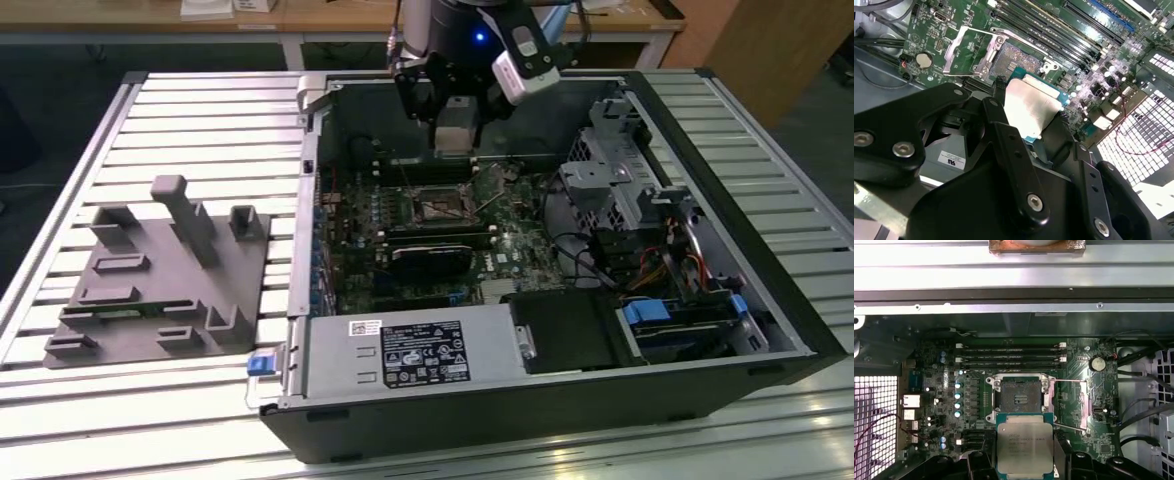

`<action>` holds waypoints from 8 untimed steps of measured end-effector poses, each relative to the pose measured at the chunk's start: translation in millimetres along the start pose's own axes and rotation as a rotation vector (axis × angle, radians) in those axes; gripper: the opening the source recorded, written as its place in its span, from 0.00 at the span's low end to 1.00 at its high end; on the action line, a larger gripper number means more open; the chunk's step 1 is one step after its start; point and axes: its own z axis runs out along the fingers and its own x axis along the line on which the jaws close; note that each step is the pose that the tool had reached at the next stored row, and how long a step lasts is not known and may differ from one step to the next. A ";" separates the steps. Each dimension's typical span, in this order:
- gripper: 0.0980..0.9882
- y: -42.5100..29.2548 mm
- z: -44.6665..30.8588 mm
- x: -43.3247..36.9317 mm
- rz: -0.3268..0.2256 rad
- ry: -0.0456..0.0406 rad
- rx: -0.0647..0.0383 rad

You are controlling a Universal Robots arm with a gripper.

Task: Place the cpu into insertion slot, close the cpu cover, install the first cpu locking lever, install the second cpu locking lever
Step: 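Place the cpu into insertion slot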

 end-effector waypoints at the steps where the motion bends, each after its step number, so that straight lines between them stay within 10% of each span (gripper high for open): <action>1: 0.50 -0.1 0.7 0.0 0.000 0.0000 0.000; 8: 0.50 -0.4 5.5 -0.1 0.000 0.0000 0.000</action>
